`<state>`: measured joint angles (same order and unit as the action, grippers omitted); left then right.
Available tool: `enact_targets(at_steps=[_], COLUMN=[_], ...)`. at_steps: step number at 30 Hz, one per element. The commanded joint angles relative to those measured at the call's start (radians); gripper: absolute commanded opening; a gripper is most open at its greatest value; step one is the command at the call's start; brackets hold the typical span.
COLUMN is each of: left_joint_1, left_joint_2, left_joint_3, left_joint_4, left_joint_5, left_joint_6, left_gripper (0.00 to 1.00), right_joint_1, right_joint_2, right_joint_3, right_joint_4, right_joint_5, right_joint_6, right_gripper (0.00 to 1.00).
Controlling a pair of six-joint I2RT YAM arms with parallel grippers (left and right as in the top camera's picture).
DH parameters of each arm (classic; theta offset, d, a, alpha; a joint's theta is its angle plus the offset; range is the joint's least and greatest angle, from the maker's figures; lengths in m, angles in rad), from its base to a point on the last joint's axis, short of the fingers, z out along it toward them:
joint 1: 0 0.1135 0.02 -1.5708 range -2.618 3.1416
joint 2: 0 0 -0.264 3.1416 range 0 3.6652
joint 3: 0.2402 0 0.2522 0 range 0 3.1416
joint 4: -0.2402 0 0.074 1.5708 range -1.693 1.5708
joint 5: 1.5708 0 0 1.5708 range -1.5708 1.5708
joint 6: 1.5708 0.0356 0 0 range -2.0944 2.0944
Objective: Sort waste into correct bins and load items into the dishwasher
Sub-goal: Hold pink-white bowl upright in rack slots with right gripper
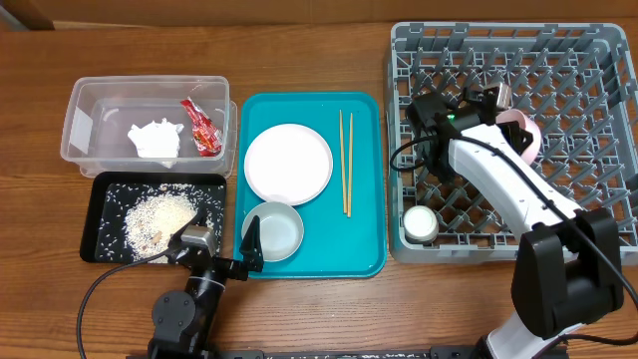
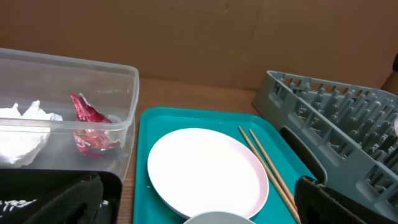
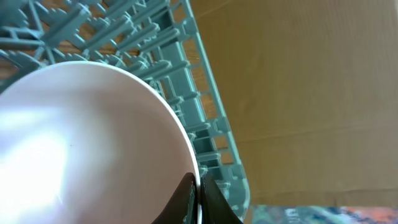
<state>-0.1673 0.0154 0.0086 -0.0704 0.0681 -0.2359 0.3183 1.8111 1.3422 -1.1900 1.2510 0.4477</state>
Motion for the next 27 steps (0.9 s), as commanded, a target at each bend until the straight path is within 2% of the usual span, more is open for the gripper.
enact_targets(at_steps=[1, 3, 5, 9, 13, 19, 23, 27], left_joint_1=[0.011, 0.011, 0.011, 0.011, 0.011, 0.011, 0.011, 0.011], left_joint_2=[-0.010, -0.010, -0.010, -0.010, -0.010, -0.010, -0.010, -0.010], left_joint_3=[-0.004, -0.004, -0.004, -0.004, -0.004, -0.004, -0.004, -0.004], left_joint_4=[-0.001, -0.001, -0.001, -0.001, -0.001, -0.001, -0.001, -0.001], left_joint_5=[0.007, 0.007, 0.007, 0.007, 0.007, 0.007, 0.007, 0.007], left_joint_6=[-0.011, -0.011, -0.011, -0.011, -0.011, -0.011, -0.011, -0.011], left_gripper=[1.00, 1.00, 1.00, 1.00, 1.00, 1.00, 1.00, 1.00], right_joint_1=[0.003, 0.003, 0.001, 0.003, 0.020, 0.022, 0.008, 0.007], right_joint_2=[-0.008, -0.008, -0.011, -0.036, -0.054, -0.055, -0.051, -0.038], right_joint_3=[-0.007, -0.007, -0.006, 0.019, 0.055, 0.060, 0.060, 0.060], right_joint_4=[0.034, 0.038, 0.024, -0.079, -0.187, -0.256, -0.201, -0.150], right_joint_5=[-0.235, -0.323, -0.299, -0.065, 0.121, 0.098, 0.097, 0.094], right_joint_6=[-0.018, -0.018, 0.016, 0.124, 0.120, 0.100, 0.091, -0.014], right_gripper=[0.04, 0.04, 0.04, 0.04, 0.04, 0.04, 0.04, 0.04])
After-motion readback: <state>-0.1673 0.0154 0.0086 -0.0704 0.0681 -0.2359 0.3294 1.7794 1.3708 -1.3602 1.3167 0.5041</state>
